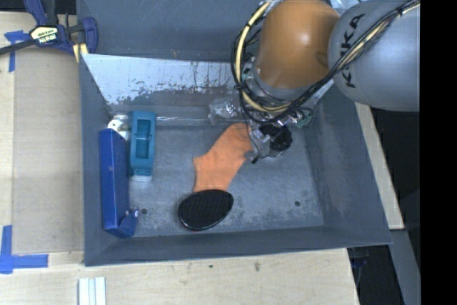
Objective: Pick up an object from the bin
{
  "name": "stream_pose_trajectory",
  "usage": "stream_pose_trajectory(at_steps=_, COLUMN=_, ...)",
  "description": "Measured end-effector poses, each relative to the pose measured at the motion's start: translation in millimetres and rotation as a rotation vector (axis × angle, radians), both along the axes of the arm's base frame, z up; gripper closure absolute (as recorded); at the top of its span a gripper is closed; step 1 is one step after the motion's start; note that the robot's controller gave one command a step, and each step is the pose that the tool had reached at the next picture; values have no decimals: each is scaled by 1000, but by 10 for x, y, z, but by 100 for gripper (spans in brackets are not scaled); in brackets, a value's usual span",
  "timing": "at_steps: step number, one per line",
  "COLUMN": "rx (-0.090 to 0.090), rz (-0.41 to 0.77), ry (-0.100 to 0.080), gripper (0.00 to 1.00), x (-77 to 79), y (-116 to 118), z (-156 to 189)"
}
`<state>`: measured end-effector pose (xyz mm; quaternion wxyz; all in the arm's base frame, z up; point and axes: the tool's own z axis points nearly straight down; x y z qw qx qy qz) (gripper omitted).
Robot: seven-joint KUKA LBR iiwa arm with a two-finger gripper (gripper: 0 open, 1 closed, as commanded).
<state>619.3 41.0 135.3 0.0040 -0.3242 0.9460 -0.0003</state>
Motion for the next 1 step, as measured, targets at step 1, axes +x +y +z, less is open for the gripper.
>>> stream_pose_trajectory(at_steps=1, rx=-2, rz=143, ry=2, gripper=0, x=45, y=-31, z=-607)
